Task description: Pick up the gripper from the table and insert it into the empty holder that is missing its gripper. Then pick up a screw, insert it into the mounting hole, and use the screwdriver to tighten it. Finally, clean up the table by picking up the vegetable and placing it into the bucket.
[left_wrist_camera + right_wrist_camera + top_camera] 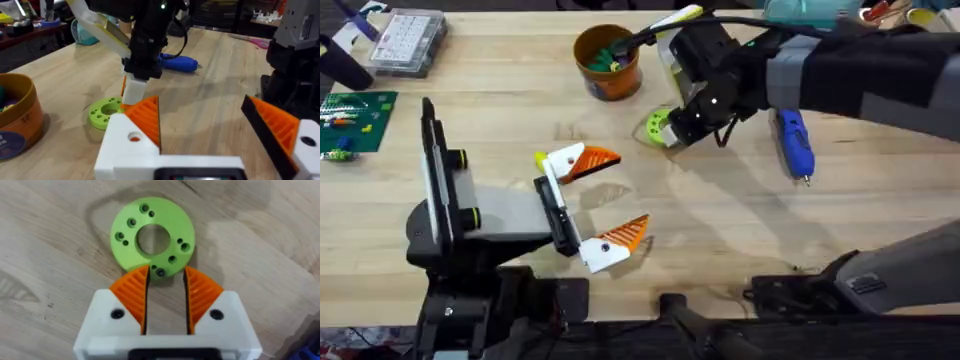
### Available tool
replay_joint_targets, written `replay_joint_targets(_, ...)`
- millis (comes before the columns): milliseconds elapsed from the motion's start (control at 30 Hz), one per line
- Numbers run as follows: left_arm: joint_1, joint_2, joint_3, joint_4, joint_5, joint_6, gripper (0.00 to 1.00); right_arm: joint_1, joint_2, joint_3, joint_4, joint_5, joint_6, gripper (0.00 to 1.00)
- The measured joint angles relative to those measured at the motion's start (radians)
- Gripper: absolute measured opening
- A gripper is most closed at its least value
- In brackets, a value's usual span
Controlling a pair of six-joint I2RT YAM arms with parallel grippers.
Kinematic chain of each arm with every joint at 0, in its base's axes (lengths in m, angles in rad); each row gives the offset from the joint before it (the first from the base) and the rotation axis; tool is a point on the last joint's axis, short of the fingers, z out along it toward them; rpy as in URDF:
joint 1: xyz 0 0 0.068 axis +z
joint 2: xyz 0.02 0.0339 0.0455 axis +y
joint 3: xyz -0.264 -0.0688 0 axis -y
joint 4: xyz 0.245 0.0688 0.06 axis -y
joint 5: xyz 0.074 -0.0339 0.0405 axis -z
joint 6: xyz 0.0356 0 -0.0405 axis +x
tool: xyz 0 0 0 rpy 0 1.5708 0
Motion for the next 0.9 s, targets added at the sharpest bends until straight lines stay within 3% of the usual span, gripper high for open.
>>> replay_joint_targets(433,0.000,0.000,0.000,0.000,0.000,0.000,0.987,0.000,0.002,0.000,0.002,-0.003,0.000,0.289)
replay_joint_targets(900,0.000,0.000,0.000,0.000,0.000,0.000,0.987,0.008,0.002,0.000,0.008,-0.003,0.000,0.275)
